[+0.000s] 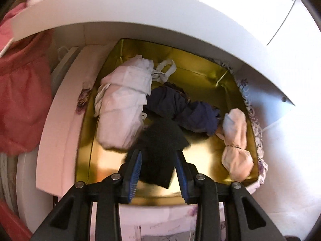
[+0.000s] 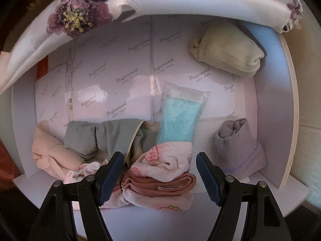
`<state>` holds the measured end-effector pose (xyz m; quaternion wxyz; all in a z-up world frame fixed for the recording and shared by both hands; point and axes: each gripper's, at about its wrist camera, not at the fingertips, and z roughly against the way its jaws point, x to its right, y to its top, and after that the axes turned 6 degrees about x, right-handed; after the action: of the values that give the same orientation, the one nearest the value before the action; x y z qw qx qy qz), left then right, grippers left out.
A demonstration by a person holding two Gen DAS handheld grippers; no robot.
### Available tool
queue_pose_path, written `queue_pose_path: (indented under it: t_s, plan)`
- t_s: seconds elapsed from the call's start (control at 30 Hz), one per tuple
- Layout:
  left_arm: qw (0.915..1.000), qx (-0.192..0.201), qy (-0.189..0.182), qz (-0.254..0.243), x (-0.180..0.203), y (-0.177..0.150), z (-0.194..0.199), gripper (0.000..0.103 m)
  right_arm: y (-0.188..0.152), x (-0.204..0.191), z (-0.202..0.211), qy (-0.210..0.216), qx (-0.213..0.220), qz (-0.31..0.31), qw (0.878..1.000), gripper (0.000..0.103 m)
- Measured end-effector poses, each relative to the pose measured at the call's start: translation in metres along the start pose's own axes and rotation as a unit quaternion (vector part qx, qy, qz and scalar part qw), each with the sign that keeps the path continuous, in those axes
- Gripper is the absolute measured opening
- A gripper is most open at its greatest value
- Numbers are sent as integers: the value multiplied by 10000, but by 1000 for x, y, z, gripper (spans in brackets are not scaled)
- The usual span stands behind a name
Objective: Organize soft objects
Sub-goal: 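Withdraw the left tool from the tray back over the drawer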
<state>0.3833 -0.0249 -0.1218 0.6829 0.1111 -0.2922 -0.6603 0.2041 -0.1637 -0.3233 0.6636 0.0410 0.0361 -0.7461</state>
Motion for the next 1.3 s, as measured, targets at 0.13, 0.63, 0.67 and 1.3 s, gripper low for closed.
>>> queue_pose_path:
  t_s: [0.13, 0.63, 0.67, 1.3]
  plan:
    - [9998, 165, -64, 84, -5, -9, 19, 34, -3, -4, -7, -85, -54, 84, 9999, 75]
    - [9987, 187, 81, 470, -38, -70, 88, 34, -8, -5, -15, -178, -51, 130, 9997, 76]
    - [9986, 106, 106, 498, -40, -76, 88, 34, -8, -6, -15, -180, -51, 128, 9997, 76]
    - [9819, -1698, 735, 392, -52, -165, 28, 34, -9, 0, -15, -190, -61, 94, 9998, 76]
